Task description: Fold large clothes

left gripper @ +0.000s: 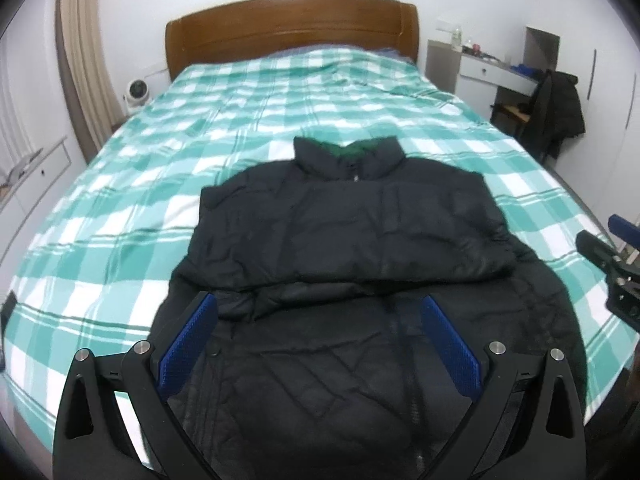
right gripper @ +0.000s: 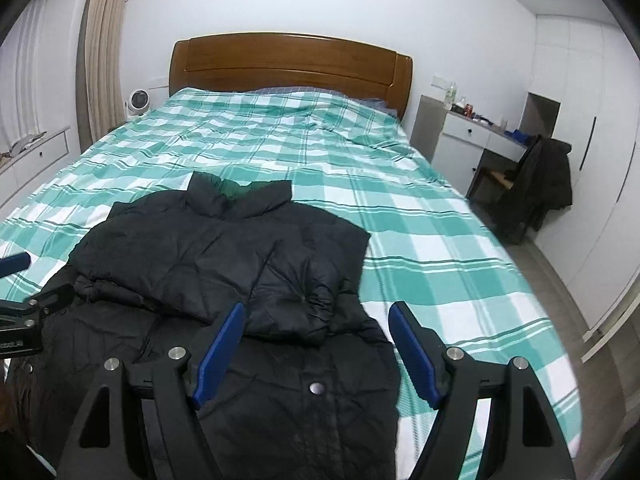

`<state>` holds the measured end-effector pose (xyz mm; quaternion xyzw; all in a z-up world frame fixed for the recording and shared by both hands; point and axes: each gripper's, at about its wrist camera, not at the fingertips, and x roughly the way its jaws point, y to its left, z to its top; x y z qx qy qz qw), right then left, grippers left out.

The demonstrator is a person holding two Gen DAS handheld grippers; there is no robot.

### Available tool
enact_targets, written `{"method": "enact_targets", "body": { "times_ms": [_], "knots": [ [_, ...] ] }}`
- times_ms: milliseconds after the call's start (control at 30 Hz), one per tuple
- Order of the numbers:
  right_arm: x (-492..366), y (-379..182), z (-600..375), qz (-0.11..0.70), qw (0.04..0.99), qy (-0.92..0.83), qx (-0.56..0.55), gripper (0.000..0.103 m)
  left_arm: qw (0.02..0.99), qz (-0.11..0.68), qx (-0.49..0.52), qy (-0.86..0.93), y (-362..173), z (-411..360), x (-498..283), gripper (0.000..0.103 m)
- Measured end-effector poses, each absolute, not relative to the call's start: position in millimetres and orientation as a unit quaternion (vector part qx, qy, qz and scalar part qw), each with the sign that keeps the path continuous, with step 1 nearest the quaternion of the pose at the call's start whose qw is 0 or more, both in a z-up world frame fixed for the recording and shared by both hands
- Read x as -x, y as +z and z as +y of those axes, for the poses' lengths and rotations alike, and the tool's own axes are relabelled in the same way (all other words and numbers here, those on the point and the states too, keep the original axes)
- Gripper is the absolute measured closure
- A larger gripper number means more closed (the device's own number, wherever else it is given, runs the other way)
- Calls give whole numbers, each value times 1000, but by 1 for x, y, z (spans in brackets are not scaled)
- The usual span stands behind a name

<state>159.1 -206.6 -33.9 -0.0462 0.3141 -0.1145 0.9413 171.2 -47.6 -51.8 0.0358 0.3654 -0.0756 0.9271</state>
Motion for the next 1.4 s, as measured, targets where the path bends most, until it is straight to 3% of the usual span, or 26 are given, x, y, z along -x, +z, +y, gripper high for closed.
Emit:
{"method": "enact_targets", "body": {
  "times_ms": [433,867,1100,1233,1400],
  "knots": [
    [-138,-19,-212,314,938,-136,54,27,931,352,-61,-78,-34,-64,-151,2],
    [-129,-23,-223,319,942,-105,20,27,921,377,-65,-75,-50,-55,-144,2],
    [-92,-102,-277,401,913,-63,-44,27,890,456,0,-3,-122,58,-125,2],
    [-62,-148,-305,457,884,-44,-84,27,858,503,102,15,-166,133,-106,2],
    [-35,-185,-314,493,856,19,-152,27,835,534,132,-12,-204,148,-94,1]
  ]
}}
